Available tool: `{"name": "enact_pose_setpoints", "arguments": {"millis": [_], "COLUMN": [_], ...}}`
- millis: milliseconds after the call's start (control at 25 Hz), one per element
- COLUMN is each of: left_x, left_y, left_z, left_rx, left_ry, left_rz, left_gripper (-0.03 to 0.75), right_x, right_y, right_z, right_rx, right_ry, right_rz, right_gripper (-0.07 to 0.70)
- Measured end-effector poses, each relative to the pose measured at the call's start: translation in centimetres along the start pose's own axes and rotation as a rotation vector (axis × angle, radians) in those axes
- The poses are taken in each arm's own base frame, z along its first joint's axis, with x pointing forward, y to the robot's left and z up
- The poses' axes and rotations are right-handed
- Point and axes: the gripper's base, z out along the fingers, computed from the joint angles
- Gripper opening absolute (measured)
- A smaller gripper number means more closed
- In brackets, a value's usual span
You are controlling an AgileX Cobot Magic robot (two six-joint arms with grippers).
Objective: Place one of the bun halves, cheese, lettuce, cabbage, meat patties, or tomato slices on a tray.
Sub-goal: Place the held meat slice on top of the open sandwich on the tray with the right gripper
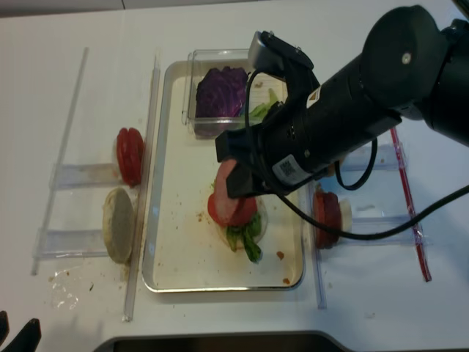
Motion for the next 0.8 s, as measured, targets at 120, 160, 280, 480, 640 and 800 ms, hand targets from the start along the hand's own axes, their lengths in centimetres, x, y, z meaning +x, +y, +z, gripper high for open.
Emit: {"name": "enact_pose_setpoints", "arguments": {"millis": [120, 160, 280, 480, 640, 800], "left_x": [0.0, 0.0, 0.0, 0.0, 0.0, 0.0], "left_y": [0.0, 0.0, 0.0, 0.0, 0.0, 0.0], "left_z": [0.0, 0.0, 0.0, 0.0, 0.0, 0.0], "left_rx": [0.000, 0.000, 0.000, 0.000, 0.001, 0.002], "left_ry": [0.000, 0.000, 0.000, 0.000, 0.000, 0.000], "left_rz": [0.000, 0.000, 0.000, 0.000, 0.000, -0.001], "left_gripper": [0.285, 0.285, 0.285, 0.285, 0.285, 0.285], "right_x": [-0.9, -1.2, -1.8, -2.0, -0.9, -0.2], "right_y": [-0.6, -0.8, -1.5, -2.6, -4.1, -5.7], "right_z": [0.0, -0.1, -0.3, 0.2, 1.2, 1.3], "right_rx": [-0.085, -0.111, -0.157, -0.195, -0.294, -0.403], "right_ry": [-0.005, -0.007, -0.009, 0.009, -0.003, -0.050], "right_rz": [0.020, 0.028, 0.036, 0.039, 0.095, 0.146], "right_gripper": [0.126, 0.126, 0.126, 0.126, 0.126, 0.125]}}
